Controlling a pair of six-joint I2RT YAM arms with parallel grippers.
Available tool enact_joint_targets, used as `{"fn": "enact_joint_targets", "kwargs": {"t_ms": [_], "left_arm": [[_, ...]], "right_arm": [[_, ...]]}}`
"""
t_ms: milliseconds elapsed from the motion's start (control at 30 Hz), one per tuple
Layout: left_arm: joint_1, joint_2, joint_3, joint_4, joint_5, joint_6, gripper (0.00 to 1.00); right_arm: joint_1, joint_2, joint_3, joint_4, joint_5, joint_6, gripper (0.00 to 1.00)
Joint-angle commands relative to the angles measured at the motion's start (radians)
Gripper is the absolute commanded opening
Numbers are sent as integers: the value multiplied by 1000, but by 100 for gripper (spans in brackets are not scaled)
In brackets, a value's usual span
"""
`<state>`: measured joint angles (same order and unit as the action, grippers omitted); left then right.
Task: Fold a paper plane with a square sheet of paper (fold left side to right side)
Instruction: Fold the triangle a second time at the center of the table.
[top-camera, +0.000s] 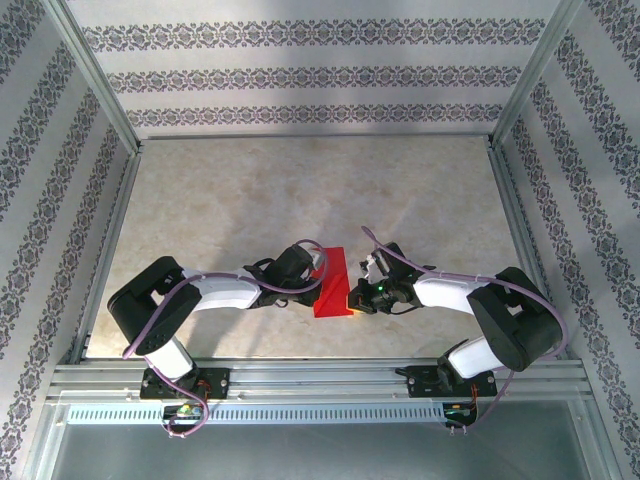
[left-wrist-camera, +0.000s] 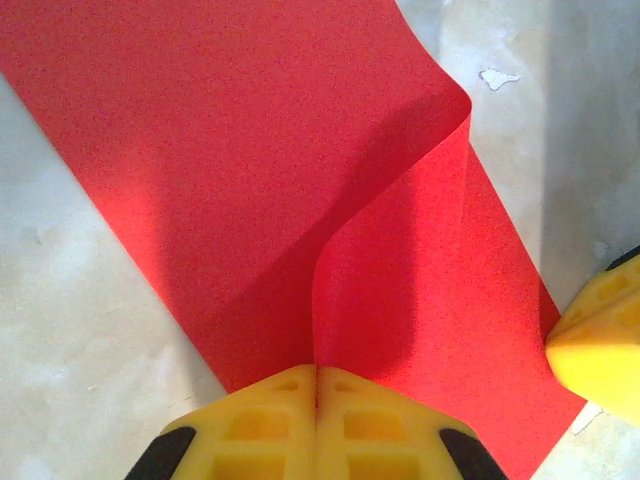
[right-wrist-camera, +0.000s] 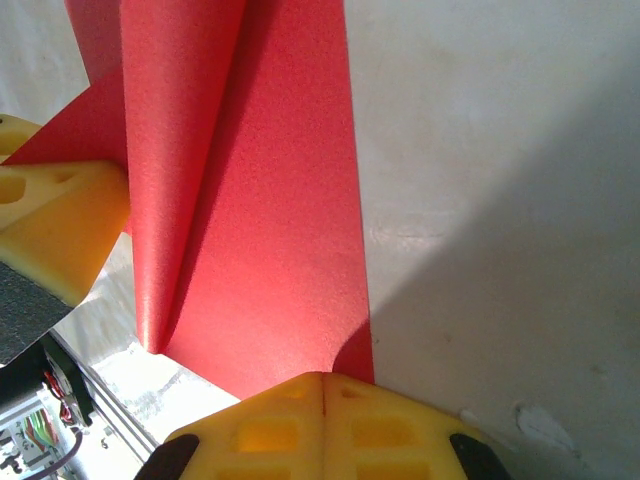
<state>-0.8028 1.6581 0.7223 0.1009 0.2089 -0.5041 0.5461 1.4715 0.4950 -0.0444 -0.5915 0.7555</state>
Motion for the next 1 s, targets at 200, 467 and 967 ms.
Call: {"fn": "enact_joint_targets", "kwargs": {"t_ms": [200,467,967], "left_arm": [[17,47,25,9,4,28,0],[17,44,25,-20,6,33,0],[17,54,32,-23,12,37,0]], "right_arm": [[10,29,-4,-72,49,-22,0],[1,-75,43,-55,-24,15,0],[23,-7,98,138,-14,119,0]]}}
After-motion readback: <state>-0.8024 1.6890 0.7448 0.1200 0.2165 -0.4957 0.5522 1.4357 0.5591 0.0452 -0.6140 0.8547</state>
